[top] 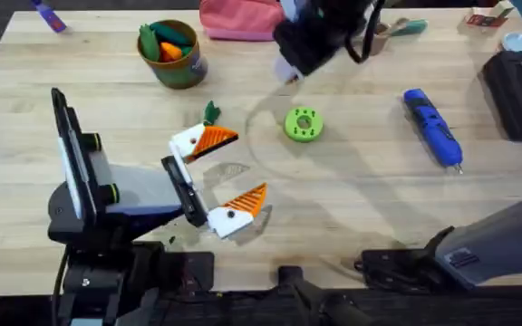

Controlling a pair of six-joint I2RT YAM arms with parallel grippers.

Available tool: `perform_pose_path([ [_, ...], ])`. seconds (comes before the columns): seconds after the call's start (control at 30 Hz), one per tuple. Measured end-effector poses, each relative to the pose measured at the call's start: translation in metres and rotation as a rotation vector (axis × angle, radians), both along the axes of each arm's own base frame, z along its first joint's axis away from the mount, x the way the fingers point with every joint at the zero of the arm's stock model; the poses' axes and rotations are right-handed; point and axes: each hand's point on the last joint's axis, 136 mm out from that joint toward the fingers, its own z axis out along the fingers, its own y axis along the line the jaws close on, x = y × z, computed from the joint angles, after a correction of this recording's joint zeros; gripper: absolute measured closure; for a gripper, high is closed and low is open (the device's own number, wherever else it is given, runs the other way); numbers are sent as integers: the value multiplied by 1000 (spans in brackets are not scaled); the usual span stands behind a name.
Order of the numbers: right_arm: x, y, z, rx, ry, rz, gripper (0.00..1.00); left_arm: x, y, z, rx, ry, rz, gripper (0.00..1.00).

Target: Pick up the gripper from the table and insert it into the empty holder that is missing its gripper. Then pick up a screw, insert it into the mounting hole, and use the screwdriver to tighten it. Finally, clean up the table by picking up the vegetable and placing it into the bucket.

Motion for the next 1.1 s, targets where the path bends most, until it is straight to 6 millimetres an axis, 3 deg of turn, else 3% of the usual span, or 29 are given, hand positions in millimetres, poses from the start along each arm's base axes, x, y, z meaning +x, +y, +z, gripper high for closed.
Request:
perform_pose_path([
  [0.17, 0, 8, 21, 29, -45, 30, 996, 0, 0, 0, 0, 0, 0, 16],
  [0.53, -10, 19, 21, 18, -45, 92, 996, 0, 0, 0, 0, 0, 0, 15],
  [0.83, -18, 14, 20, -10, -23, 118, 996, 0, 0, 0, 0, 0, 0, 15],
  [1.1, -32, 40, 55, 35, -108, 230, 996, 0, 0, 0, 0, 0, 0, 15],
])
